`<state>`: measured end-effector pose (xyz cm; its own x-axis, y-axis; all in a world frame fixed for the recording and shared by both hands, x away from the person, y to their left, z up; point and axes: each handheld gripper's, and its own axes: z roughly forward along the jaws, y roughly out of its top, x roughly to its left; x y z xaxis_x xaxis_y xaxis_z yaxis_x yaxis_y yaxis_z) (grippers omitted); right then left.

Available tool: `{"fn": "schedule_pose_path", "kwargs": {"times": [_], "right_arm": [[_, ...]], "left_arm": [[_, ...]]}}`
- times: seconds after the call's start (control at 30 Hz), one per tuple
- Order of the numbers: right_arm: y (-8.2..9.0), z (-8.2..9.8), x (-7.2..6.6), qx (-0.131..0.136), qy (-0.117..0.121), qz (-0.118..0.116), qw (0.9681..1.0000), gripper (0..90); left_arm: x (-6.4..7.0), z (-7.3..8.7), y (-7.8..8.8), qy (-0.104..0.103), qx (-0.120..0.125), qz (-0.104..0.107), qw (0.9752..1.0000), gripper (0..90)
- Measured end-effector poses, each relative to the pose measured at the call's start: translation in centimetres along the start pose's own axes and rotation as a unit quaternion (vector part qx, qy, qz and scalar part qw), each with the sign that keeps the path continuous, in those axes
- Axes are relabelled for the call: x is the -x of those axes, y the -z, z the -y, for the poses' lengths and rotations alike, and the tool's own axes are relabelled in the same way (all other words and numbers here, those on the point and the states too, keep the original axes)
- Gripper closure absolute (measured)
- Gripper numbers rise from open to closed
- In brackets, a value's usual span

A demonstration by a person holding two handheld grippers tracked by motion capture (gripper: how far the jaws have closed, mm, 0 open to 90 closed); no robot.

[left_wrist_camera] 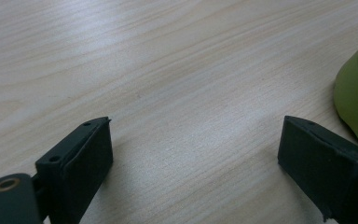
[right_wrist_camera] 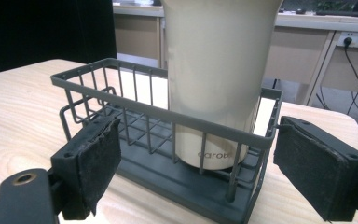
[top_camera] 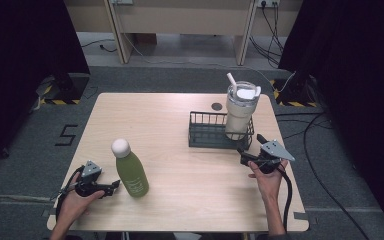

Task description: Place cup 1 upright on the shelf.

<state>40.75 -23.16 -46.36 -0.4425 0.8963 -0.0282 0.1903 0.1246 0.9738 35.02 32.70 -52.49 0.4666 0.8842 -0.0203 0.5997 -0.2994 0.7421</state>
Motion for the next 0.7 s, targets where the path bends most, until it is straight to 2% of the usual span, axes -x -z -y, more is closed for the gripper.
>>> {"fn": "schedule_pose_path", "kwargs": {"times": [0.13,0.33,0.47,0.53,0.7], "right_arm": [[0.4,-0.2,-0.3,0.004,0.0,-0.005,1.0,15.0],[0.8,0.0,-0.7,-0.005,0.012,-0.005,0.9999,15.2],[1.1,0.8,-0.7,-0.01,0.006,-0.004,0.9999,15.2],[1.2,1.1,-0.7,-0.021,0.012,-0.004,0.9997,15.2],[2.0,1.8,-0.7,-0.023,0.005,-0.003,0.9997,15.1]], "left_arm": [[0.0,0.0,0.0,0.0,0.0,0.0,1.0,9.4],[0.0,0.0,0.0,-0.001,0.0,0.0,1.0,9.5],[0.0,0.0,0.0,0.0,0.0,-0.001,1.0,9.6],[0.0,0.0,0.0,0.0,0.0,-0.001,1.0,9.6],[0.0,0.0,0.0,0.0,0.0,0.0,1.0,9.7]]}}
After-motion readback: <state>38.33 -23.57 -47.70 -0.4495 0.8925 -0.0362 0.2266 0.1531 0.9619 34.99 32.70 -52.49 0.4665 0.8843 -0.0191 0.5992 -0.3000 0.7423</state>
